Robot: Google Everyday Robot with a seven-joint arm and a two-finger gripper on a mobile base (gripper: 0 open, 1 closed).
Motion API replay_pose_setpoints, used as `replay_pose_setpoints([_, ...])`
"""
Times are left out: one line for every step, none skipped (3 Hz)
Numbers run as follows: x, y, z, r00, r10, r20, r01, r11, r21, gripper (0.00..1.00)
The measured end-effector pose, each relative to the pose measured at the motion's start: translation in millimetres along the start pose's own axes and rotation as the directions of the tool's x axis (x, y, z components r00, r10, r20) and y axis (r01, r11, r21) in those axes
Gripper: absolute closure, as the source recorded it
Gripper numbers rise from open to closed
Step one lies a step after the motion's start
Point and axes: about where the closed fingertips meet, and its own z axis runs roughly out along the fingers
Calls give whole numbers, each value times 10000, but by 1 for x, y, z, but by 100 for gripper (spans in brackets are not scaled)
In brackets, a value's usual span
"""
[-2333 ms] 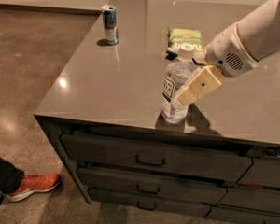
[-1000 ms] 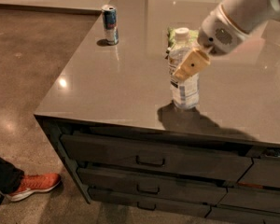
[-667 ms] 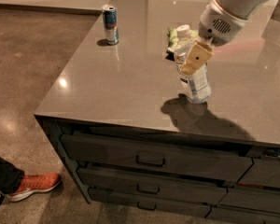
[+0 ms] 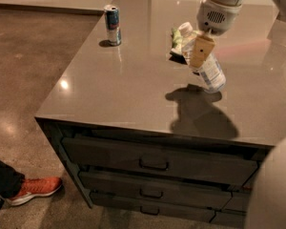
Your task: Knock blue plastic bottle over
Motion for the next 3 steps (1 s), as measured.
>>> replay_pose_setpoints([-2, -19, 11, 9968, -208, -775, 233, 9992, 318, 85])
replay_pose_setpoints([0, -31, 22, 9899, -384, -1363, 444, 9981, 418, 62])
replay_pose_setpoints([4, -35, 36, 9820, -561, -1802, 624, 9976, 292, 39])
